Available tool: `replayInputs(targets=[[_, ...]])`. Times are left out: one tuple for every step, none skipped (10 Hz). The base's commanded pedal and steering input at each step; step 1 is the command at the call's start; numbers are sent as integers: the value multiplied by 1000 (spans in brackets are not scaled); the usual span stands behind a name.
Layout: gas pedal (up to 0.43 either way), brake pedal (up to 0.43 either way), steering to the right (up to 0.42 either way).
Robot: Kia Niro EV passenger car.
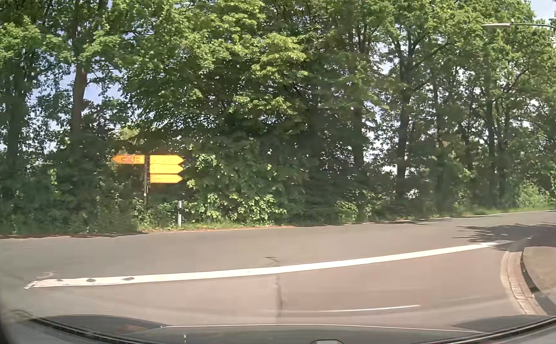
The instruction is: Follow the waypoints while adhering to traffic rules and regulations
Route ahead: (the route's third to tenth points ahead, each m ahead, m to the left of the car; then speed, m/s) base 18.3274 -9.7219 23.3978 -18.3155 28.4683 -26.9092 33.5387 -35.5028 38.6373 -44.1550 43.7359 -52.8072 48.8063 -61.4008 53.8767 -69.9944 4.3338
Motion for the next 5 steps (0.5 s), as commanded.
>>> replayInputs(targets=[[0, 226, 186], [0, 238, 186], [0, 250, 186], [0, 256, 186], [0, 268, 185]])
